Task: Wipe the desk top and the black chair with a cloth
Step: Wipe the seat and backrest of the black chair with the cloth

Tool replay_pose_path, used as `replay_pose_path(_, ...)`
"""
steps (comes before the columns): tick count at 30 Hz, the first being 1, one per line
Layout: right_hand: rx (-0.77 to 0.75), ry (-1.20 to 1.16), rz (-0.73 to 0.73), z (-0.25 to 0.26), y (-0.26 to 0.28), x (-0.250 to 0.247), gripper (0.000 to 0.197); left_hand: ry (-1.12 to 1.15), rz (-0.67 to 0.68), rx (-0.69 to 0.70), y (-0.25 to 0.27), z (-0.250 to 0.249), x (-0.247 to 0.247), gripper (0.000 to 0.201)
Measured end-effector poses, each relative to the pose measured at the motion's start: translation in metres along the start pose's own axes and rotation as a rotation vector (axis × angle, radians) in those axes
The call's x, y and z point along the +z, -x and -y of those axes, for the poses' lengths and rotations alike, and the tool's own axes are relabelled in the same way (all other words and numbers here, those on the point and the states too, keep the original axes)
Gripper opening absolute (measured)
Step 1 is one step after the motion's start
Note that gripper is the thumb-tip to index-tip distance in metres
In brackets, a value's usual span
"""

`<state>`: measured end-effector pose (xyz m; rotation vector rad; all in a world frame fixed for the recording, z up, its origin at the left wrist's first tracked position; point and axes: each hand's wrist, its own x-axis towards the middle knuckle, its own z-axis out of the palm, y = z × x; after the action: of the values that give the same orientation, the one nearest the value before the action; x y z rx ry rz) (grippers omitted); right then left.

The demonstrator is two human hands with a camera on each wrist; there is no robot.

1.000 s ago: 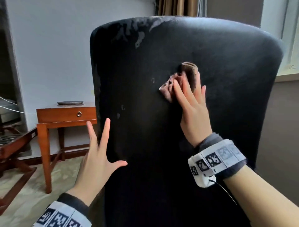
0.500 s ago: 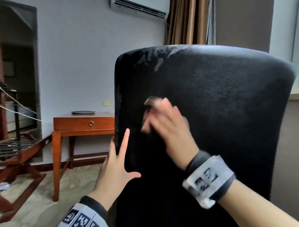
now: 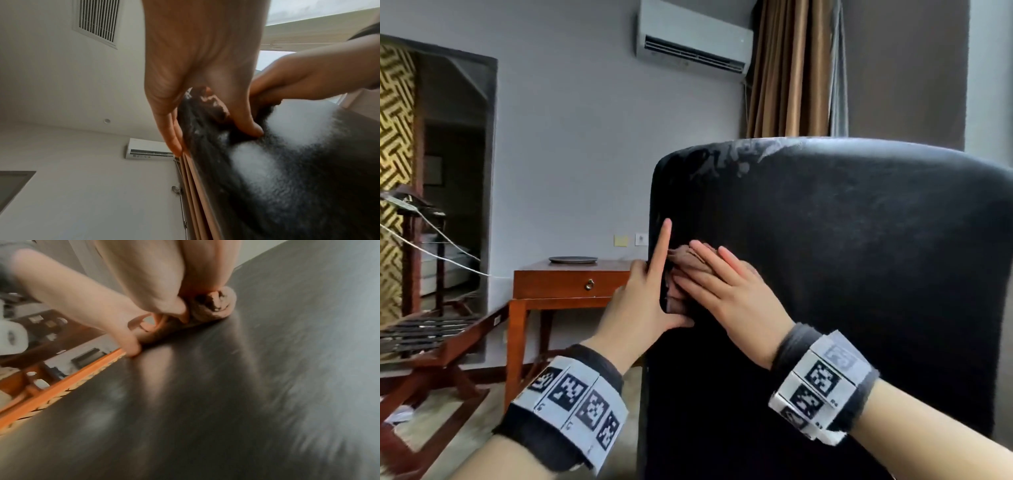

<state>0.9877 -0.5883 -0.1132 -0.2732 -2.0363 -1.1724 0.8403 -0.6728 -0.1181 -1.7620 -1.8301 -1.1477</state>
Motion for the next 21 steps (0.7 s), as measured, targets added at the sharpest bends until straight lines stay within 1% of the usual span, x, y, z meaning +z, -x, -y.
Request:
replay_pose_path(1,0.035,0.011,-0.022,-0.011,-0.002,-0.005,0.047,-0.020,0.016,-0.009,0.000,0.000,0.000,0.135)
replay_pose_path(2,0.124,0.001,-0.069,-0.025,-0.009,-0.013,0.048,-0.035,0.023,-0.014,0.000,0.000,0.000,0.134)
replay_pose_path(5,0.499,-0.050,-0.278,-0.069,-0.041,-0.041,0.060,-0.022,0.036,-0.006,0.002,0.000,0.003,0.132)
replay_pose_path(6,0.587,-0.044,-0.325,-0.074,-0.051,-0.044,0.062,-0.007,0.034,-0.005,0.003,0.000,0.004,0.132)
replay_pose_path(7,0.625,-0.024,-0.358,-0.070,-0.059,-0.042,0.061,-0.001,0.032,-0.007,0.003,0.000,0.005,0.132)
replay_pose_path(8,0.599,-0.014,-0.374,-0.061,-0.064,-0.035,0.057,-0.007,0.028,-0.013,0.003,0.001,0.006,0.132)
replay_pose_path(9,0.525,-0.036,-0.365,-0.047,-0.067,-0.025,0.053,-0.024,0.023,-0.025,0.003,0.001,0.007,0.132)
replay_pose_path(11,0.313,-0.113,-0.279,-0.016,-0.067,-0.009,0.049,-0.075,0.029,-0.066,0.001,0.002,0.008,0.129)
replay_pose_path(12,0.223,-0.104,-0.234,-0.011,-0.064,-0.006,0.048,-0.089,0.037,-0.086,0.001,0.003,0.008,0.127)
replay_pose_path(13,0.172,-0.058,-0.213,-0.014,-0.062,-0.008,0.046,-0.080,0.037,-0.089,0.001,0.003,0.009,0.126)
replay_pose_path(14,0.182,-0.016,-0.223,-0.023,-0.060,-0.012,0.045,-0.052,0.026,-0.070,0.002,0.003,0.008,0.125)
replay_pose_path(15,0.262,-0.008,-0.249,-0.035,-0.060,-0.017,0.046,-0.014,0.011,-0.047,0.003,0.002,0.008,0.127)
replay_pose_path(17,0.516,-0.037,-0.366,-0.057,-0.063,-0.031,0.052,0.029,0.003,-0.011,0.005,-0.001,0.007,0.129)
replay_pose_path(18,0.607,-0.045,-0.406,-0.058,-0.067,-0.034,0.054,0.028,0.004,-0.007,0.005,-0.001,0.008,0.130)
replay_pose_path(19,0.628,-0.047,-0.429,-0.051,-0.070,-0.033,0.054,0.018,0.001,-0.011,0.005,-0.001,0.009,0.131)
replay_pose_path(20,0.572,-0.051,-0.441,-0.040,-0.072,-0.028,0.053,0.010,-0.008,-0.019,0.005,-0.001,0.010,0.131)
replay_pose_path(21,0.469,-0.085,-0.422,-0.025,-0.071,-0.022,0.051,0.006,-0.010,-0.031,0.004,0.001,0.011,0.130)
